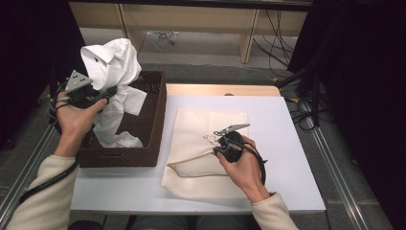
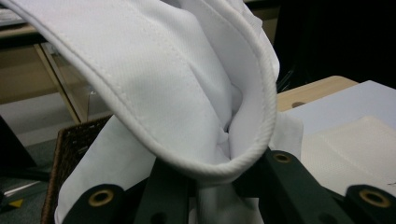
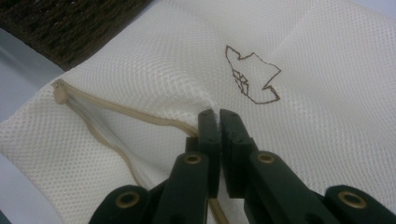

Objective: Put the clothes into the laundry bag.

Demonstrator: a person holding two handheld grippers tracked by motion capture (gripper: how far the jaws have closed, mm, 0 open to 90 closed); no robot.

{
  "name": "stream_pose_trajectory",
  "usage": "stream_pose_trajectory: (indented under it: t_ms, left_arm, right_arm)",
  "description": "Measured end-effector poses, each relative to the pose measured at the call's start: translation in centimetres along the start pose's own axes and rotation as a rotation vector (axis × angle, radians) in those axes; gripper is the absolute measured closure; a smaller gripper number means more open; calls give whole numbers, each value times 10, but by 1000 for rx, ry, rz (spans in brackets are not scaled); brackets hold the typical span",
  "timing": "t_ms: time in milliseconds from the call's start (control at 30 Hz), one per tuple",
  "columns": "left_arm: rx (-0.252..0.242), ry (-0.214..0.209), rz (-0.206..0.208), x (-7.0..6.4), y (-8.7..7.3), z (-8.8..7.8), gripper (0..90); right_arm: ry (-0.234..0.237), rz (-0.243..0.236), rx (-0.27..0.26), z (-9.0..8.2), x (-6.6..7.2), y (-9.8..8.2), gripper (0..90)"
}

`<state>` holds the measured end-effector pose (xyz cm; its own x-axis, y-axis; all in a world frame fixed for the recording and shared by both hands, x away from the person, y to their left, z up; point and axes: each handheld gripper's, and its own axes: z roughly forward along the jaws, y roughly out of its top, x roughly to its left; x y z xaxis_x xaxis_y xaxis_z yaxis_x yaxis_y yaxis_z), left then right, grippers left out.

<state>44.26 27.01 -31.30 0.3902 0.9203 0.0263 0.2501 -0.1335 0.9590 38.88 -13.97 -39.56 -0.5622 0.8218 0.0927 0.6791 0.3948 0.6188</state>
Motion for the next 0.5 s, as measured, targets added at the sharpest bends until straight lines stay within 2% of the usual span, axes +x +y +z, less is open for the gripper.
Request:
stream_pose_trajectory:
  t_ms: [100, 133, 233, 300, 400, 433, 500]
  left_arm:
    - [-39, -24, 5, -7, 8, -9, 769]
    - [-41, -30, 10, -9, 10, -11, 769]
    - [-61, -44, 18, -14, 15, -17, 769]
    - [-79, -52, 26, -18, 19, -23, 769]
    - [-99, -56, 37, -21, 23, -28, 769]
    - [-122, -50, 94, -22, 28, -33, 769]
    - [-136, -56, 97, -25, 32, -39, 769]
  right_arm:
    - [-4, -1, 1, 0, -1, -1, 891]
    - [-5, 19, -4, 0, 1, 0, 891]
    - [1, -13, -3, 1, -2, 0, 891]
    - [-5, 9, -9, 1, -1, 0, 891]
    - [-5, 0, -5, 0, -1, 0, 891]
    - [-4, 1, -3, 0, -1, 0, 891]
    - [-5, 4, -4, 0, -1, 0, 891]
